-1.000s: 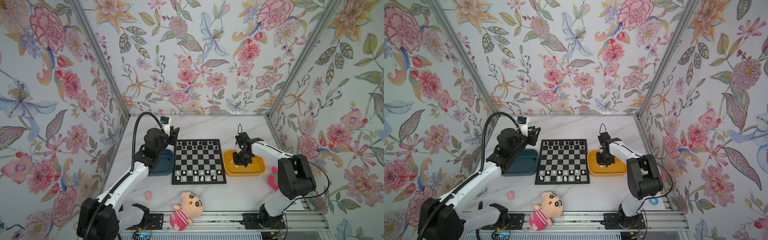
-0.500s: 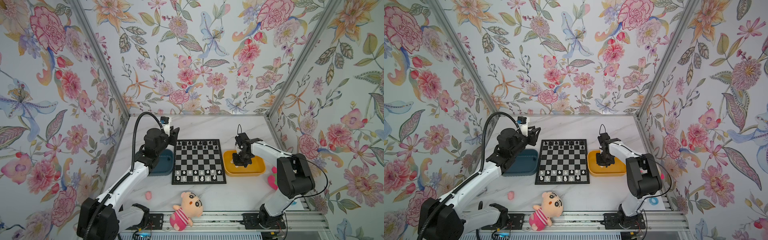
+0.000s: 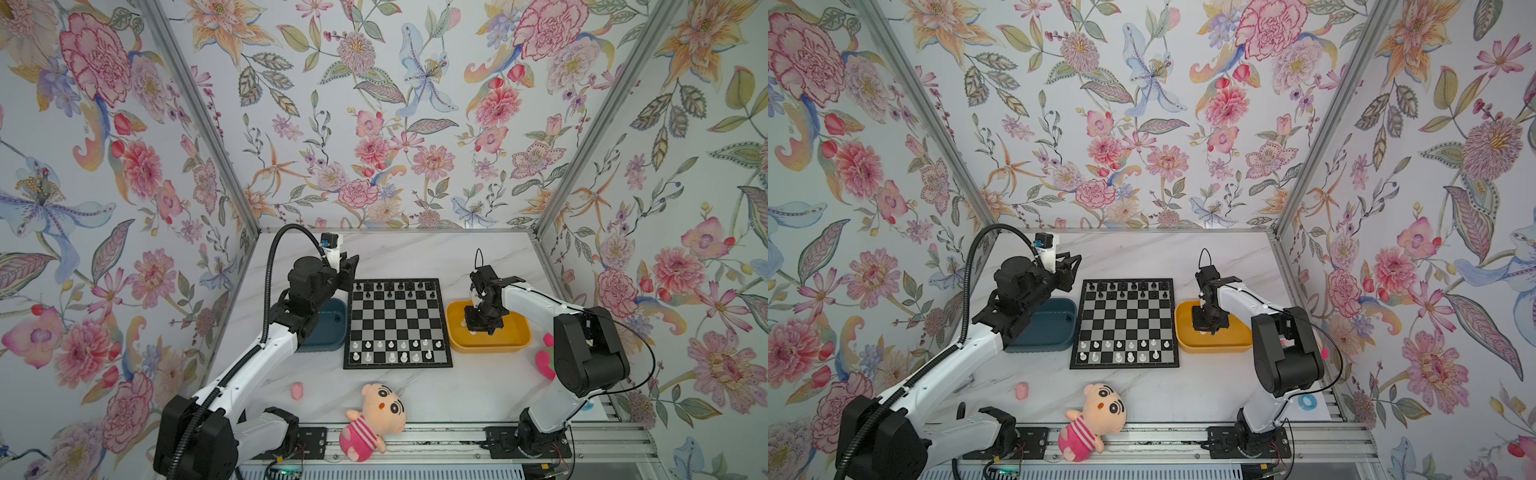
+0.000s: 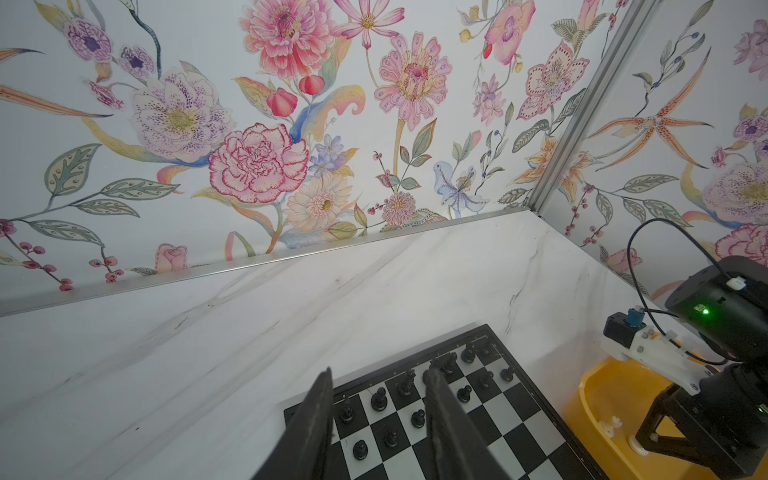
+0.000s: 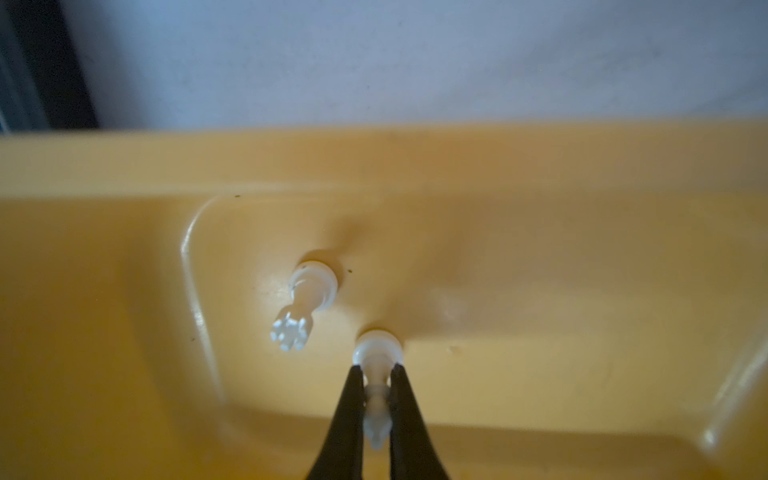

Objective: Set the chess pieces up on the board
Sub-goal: 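Close the right gripper on the white pawn in the yellow tray, then lift the white pawn and carry it over the board's nearest ranks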

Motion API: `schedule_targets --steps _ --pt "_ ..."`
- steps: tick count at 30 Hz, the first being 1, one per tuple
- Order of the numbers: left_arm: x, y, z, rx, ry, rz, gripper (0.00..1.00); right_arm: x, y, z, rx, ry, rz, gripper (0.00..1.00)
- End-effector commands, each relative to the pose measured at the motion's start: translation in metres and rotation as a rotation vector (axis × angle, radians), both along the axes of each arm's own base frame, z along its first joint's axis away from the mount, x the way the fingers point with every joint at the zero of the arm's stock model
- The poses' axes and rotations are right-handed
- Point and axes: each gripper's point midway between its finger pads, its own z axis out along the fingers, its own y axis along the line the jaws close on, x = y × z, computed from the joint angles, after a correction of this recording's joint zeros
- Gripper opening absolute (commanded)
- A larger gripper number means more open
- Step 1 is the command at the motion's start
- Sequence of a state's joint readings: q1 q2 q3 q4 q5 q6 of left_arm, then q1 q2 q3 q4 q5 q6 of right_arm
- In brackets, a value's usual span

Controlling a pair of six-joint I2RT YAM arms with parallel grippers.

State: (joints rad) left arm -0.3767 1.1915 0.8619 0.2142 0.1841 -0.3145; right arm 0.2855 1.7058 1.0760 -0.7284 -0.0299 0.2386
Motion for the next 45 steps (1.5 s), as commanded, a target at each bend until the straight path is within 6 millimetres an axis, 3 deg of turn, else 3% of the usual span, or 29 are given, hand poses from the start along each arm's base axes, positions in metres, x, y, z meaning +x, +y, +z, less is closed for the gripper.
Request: schedule_targets --steps 1,9,16,26,33,34,45 --pt "0.001 0.0 0.005 -0.017 -0.008 -0.009 0.39 -0.003 -0.003 0.0 -0.005 0.016 0.001 0.07" --pt "0.001 0.001 0.004 -0.013 -0.012 -0.01 0.39 -0.003 -0.004 0.022 -0.019 -0.002 0.013 0.01" --pt "0.0 0.004 -0.004 0.001 -0.004 -0.004 0.39 -0.006 0.002 0.055 -0.047 -0.031 0.045 0.0" --pt "-0.001 0.019 -0.013 0.016 0.014 0.038 0.38 -0.02 0.039 0.108 -0.106 -0.062 0.166 0.0" --pt "-0.004 0.036 -0.02 0.021 0.045 0.092 0.38 -0.032 0.092 0.128 -0.061 -0.089 0.248 0.0" --pt "-0.005 0.037 -0.021 0.023 0.05 0.094 0.38 -0.037 0.107 0.129 -0.049 -0.092 0.279 0.0" --pt "-0.028 0.065 -0.015 0.03 0.054 0.206 0.37 -0.064 0.202 0.128 -0.003 -0.099 0.483 0.0"
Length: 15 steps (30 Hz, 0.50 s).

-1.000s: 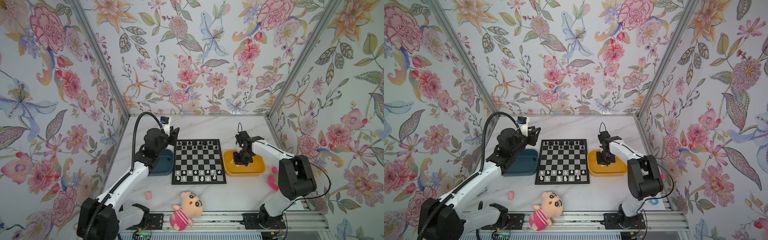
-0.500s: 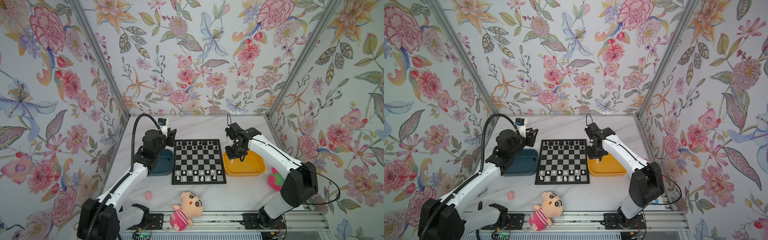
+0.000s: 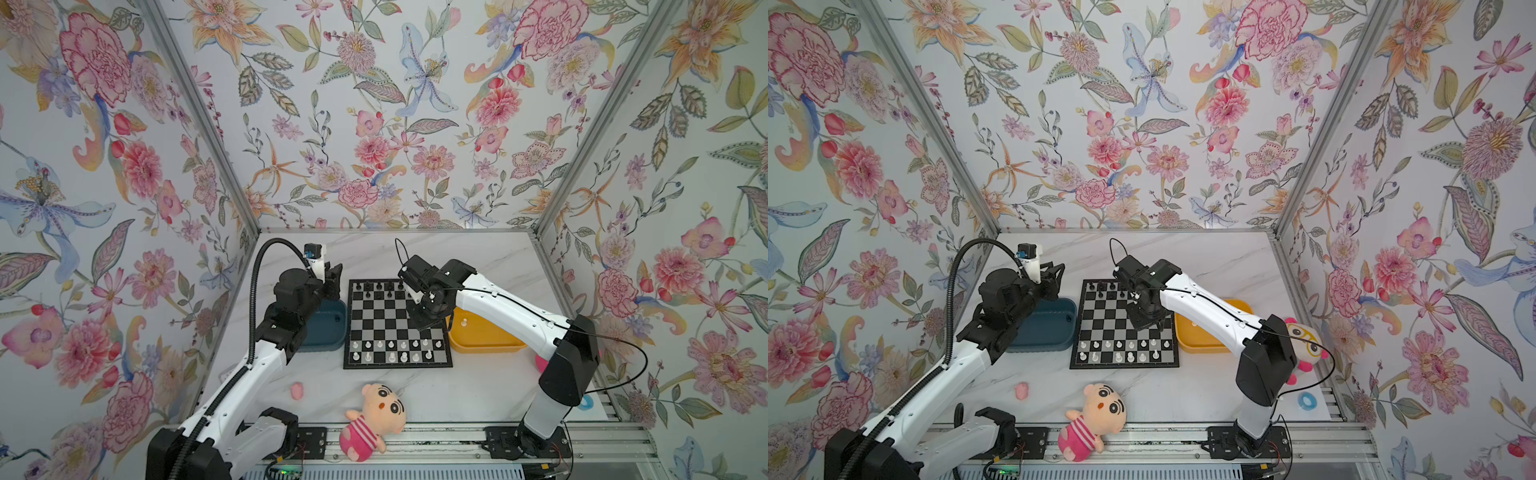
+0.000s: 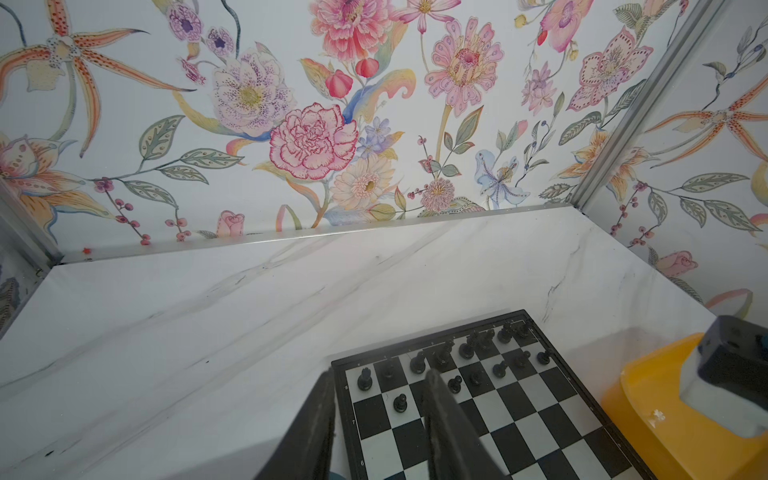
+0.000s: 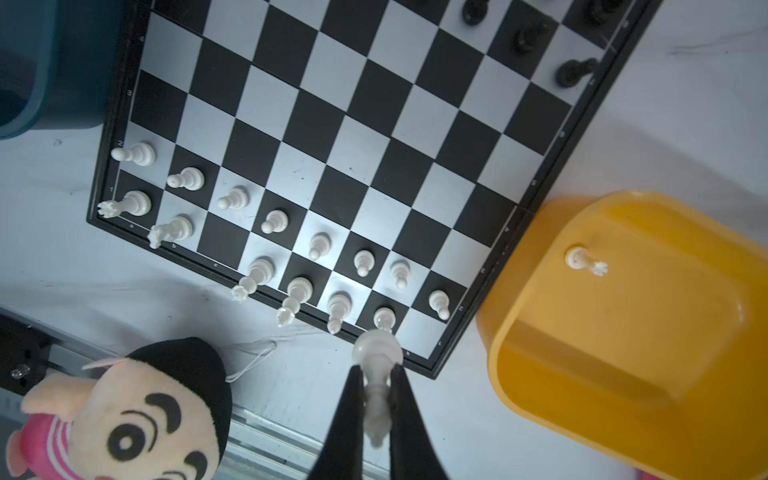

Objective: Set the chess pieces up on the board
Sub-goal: 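Lift the white pawn and carry it over the board's nearest ranks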

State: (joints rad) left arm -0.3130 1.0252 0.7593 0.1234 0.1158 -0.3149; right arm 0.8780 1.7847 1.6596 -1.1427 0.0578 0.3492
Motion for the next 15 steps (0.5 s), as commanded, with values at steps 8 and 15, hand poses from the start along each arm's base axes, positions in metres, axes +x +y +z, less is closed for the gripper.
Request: schedule_targets --steps 8,15 --pt "-0.02 0.041 -0.004 0.01 0.051 0.185 0.37 -0.03 0.066 -0.012 -0.017 0.021 0.153 0.0" --pt "-0.036 0.051 0.017 -0.036 -0.016 0.219 0.37 -0.042 0.087 -0.023 -0.024 0.029 0.206 0.0"
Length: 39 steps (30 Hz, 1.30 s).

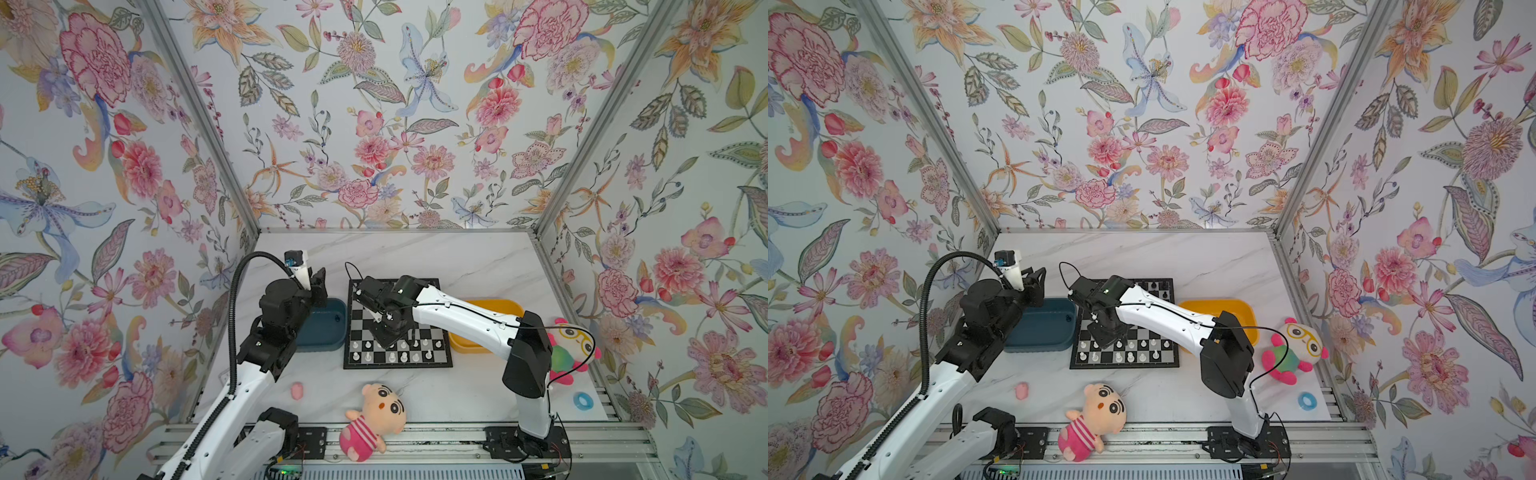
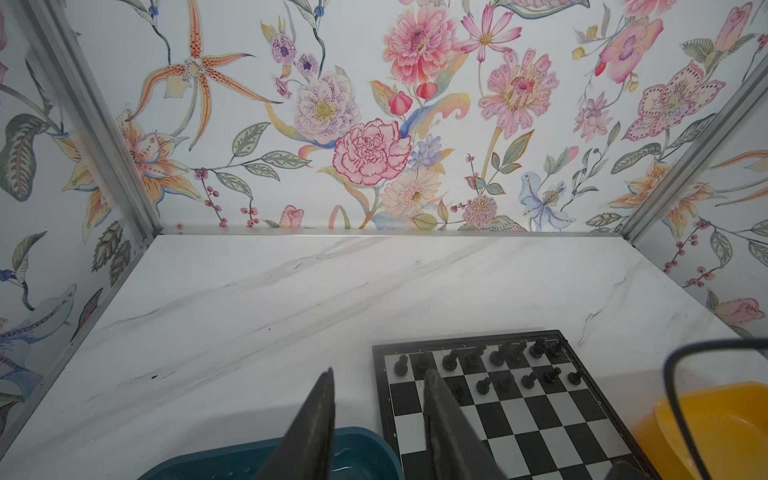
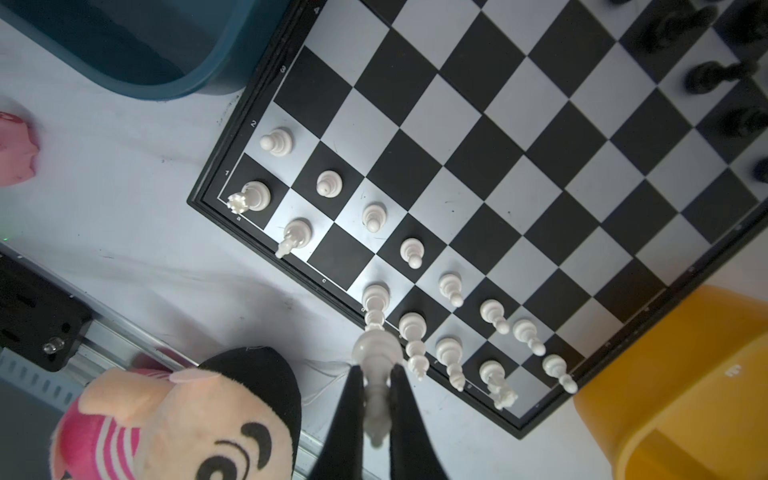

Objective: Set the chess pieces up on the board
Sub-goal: 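Lift the white pawn and carry it over the board's nearest ranks, then lower the white pawn onto the empty second-nearest-rank square with the right gripper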

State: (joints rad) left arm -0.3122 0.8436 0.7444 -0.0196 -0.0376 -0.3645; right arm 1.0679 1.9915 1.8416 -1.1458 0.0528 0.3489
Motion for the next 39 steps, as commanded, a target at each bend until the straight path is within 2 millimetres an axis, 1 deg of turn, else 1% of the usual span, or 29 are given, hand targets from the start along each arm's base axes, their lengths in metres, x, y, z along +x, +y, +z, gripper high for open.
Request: schedule_targets --steps 1,6,11,18,24,28,33,39 --pt "-0.008 0.015 0.001 -0.017 -0.007 0.063 0.37 -0.008 0.007 0.0 -0.005 0.012 0.021 0.0" --pt "-0.018 0.023 0.016 -0.032 -0.055 0.091 0.37 -0.017 0.015 -0.014 -0.013 0.03 0.047 0.0" --pt "-0.026 0.029 0.025 -0.045 -0.086 0.112 0.37 -0.023 0.021 -0.027 -0.012 0.052 0.062 0.0" --pt "-0.034 0.036 0.036 -0.056 -0.111 0.139 0.37 -0.025 0.016 -0.046 -0.049 0.074 0.068 0.0" --pt "-0.037 0.044 0.038 -0.044 -0.123 0.176 0.37 -0.025 0.018 -0.055 -0.054 0.085 0.07 0.0" --pt "-0.037 0.044 0.036 -0.038 -0.12 0.177 0.37 -0.025 0.017 -0.062 -0.061 0.095 0.067 0.0" --pt "-0.037 0.041 0.037 -0.039 -0.128 0.16 0.37 -0.023 0.015 -0.063 -0.063 0.092 0.063 0.0" --pt "-0.037 0.04 0.038 -0.043 -0.134 0.153 0.37 -0.023 0.015 -0.071 -0.066 0.098 0.058 0.0"
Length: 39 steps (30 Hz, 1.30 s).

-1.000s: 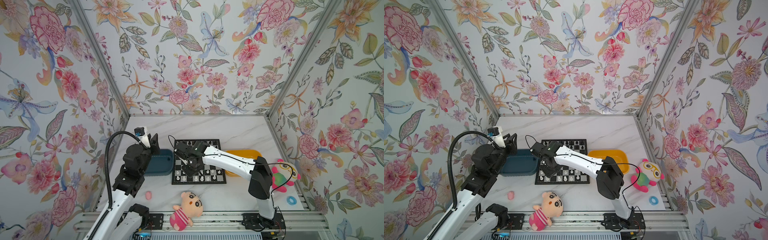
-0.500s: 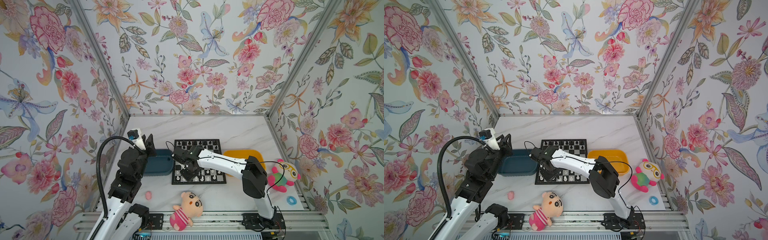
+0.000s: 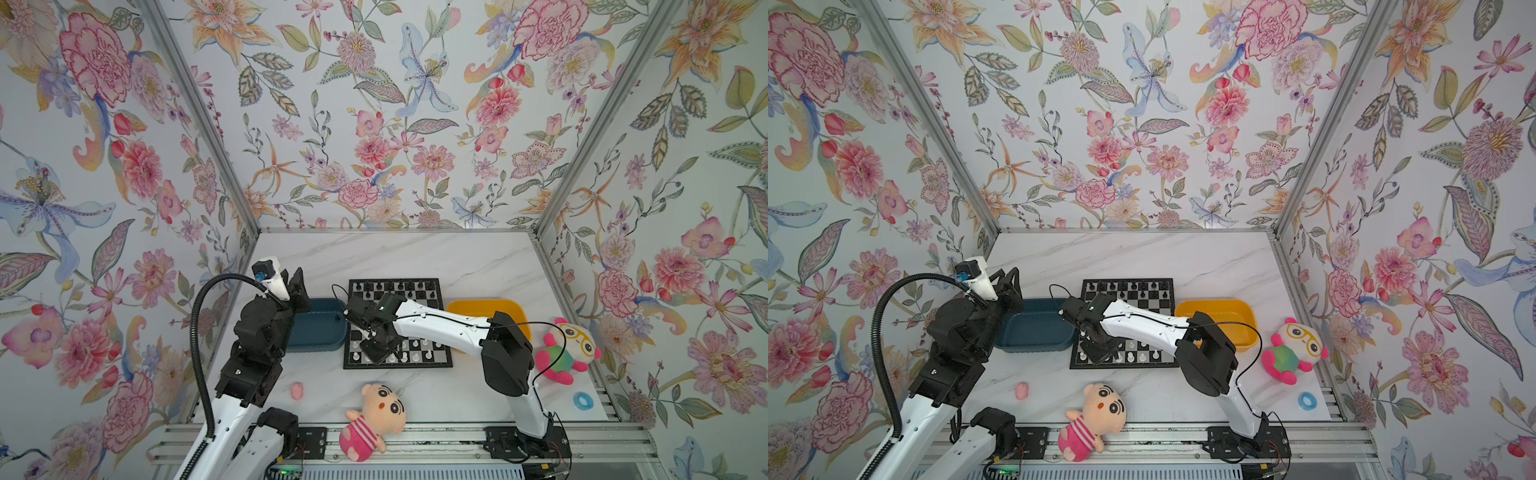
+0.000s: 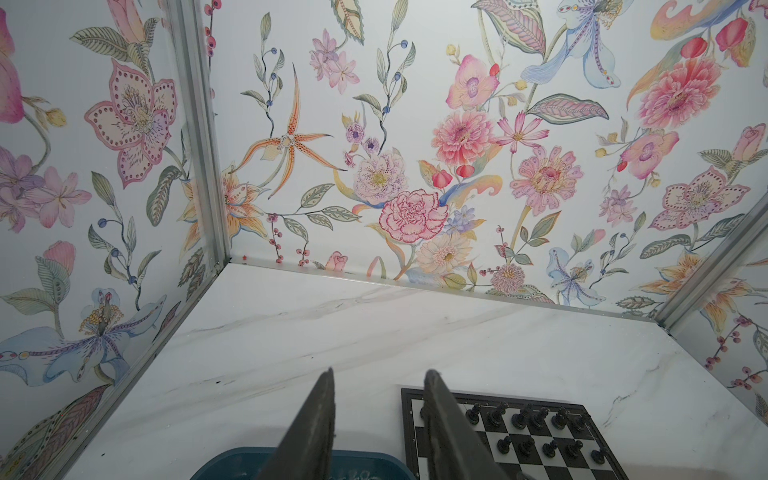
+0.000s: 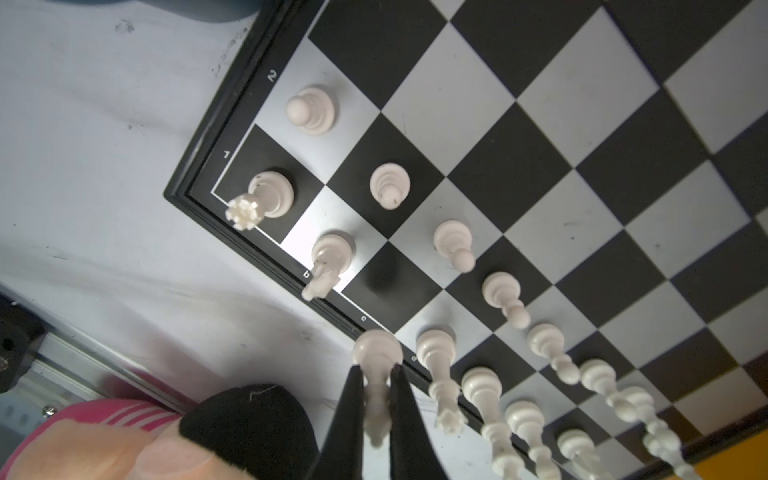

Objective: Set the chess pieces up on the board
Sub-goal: 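Lower the white pawn onto the empty second-nearest-rank square with the right gripper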

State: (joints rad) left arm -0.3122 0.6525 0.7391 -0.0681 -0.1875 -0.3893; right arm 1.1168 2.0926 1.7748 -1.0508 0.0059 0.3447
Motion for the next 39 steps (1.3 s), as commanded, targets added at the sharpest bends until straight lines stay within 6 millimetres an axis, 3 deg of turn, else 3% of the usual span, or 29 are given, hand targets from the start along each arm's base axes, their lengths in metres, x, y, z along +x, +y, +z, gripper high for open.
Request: schedule_targets --steps 1,39 --pt "-0.001 0.002 -0.004 0.005 0.0 -0.001 0.37 0.0 -0.005 -0.014 -0.022 0.025 -0.003 0.0" --pt "-0.004 -0.002 -0.006 0.005 -0.012 -0.023 0.38 0.005 -0.005 -0.034 -0.012 0.038 -0.037 0.0"
